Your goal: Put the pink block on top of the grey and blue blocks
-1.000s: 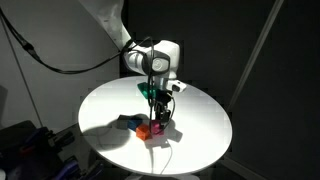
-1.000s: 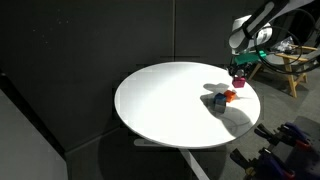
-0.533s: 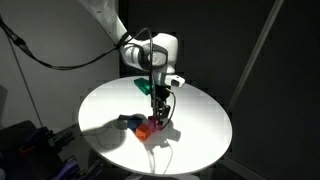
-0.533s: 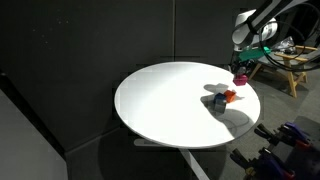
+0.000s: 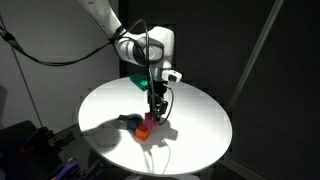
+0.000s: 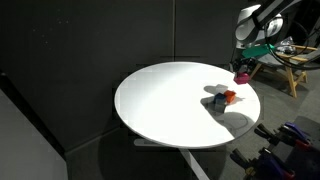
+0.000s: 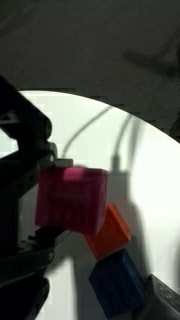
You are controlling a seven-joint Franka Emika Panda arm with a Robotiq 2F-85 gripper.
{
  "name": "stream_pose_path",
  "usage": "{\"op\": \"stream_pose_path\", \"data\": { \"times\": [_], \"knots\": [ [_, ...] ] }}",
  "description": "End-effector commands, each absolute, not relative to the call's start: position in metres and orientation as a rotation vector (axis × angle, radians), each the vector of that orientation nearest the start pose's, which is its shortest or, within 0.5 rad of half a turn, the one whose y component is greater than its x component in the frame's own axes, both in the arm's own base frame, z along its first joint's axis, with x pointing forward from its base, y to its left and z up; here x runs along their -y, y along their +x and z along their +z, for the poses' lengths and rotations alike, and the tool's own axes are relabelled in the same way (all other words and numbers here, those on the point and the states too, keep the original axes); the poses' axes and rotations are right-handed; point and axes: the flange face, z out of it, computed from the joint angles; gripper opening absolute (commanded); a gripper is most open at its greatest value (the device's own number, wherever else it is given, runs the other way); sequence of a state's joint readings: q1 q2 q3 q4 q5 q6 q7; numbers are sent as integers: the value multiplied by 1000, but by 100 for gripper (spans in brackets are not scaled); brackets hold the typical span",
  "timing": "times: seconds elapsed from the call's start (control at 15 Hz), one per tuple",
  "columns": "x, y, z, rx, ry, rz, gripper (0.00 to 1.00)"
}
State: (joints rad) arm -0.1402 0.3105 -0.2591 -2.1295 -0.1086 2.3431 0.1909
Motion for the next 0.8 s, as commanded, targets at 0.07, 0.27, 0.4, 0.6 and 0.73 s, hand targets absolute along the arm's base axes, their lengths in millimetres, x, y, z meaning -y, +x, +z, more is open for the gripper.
{"op": "stream_pose_path", "data": {
  "times": [0.07, 0.27, 0.4, 0.6, 0.73],
  "knots": [
    [220, 519, 260, -814, -3177, 175, 56],
    [220, 519, 259, -814, -3177, 176, 56],
    [220, 519, 259, -814, -3177, 176, 56],
    [220, 519, 259, -814, -3177, 177, 56],
    [220, 519, 259, -813, -3177, 177, 31]
  ]
}}
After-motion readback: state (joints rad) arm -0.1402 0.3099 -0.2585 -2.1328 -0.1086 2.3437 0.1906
